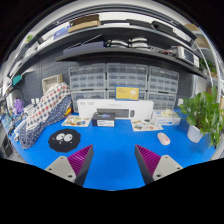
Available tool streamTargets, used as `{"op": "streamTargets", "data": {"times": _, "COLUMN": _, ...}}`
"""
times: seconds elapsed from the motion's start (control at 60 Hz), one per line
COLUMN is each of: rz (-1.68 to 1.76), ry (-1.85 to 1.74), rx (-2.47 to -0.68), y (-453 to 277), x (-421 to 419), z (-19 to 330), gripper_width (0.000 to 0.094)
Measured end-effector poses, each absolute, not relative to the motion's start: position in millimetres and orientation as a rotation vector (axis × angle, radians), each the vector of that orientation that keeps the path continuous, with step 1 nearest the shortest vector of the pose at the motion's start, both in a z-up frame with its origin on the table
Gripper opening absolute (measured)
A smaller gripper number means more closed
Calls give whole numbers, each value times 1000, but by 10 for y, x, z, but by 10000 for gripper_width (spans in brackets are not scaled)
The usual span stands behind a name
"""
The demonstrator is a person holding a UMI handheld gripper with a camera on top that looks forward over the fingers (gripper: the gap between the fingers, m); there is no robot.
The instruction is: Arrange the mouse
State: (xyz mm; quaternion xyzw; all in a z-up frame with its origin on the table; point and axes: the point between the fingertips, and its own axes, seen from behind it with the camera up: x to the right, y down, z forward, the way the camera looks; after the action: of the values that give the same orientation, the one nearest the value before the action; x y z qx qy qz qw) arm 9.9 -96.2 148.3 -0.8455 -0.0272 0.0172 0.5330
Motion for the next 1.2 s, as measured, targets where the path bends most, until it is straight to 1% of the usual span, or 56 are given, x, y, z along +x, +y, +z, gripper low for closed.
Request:
{"op": "streamTargets", "data": {"times": 0.083, "rz": 26, "ry": -70, "rx": -2025, "y": -958, "x": 157, "z": 1450, "gripper_width": 837}}
{"op": "streamTargets", "data": {"times": 0.183, "rz": 4, "ry": -71, "rx": -2041, "y": -971, "x": 272, "z": 1333, "gripper_width": 836}}
{"op": "streamTargets", "data": {"times": 0.333, "rz": -7, "ry": -44, "rx": -2092, "y": -1043, "x": 547, "z": 1026, "gripper_width": 835}}
{"op": "streamTargets", "data": {"times": 0.533, "rz": -60, "ry": 31, "rx": -2193, "y": -1156, "x": 1304, "z": 512, "gripper_width": 825}}
{"op": "streamTargets", "data": {"times": 0.65, "rz": -103, "ry": 85, "rx": -2242, "y": -1087, "x": 1868, "z": 300, "gripper_width": 823}}
{"op": "streamTargets", "data": {"times": 0.733, "rz": -102, "ry": 113, "rx": -2265, "y": -915, "x": 2185, "z": 208, "gripper_width": 797}}
{"op": "streamTargets", "data": {"times": 0.917, "rz": -107, "ry": 117, "rx": -2281, "y": -281, "x": 2658, "z": 114, "gripper_width": 793}}
{"op": "streamTargets", "data": {"times": 1.167, "rz": -51, "ry": 101, "rx": -2301, "y": 709, "x": 2865, "z": 14, "gripper_width": 793}}
{"op": "streamTargets", "data": {"times": 1.2, "rz": -57, "ry": 91, "rx": -2303, "y": 793, "x": 2875, "z": 0, "gripper_width": 776}}
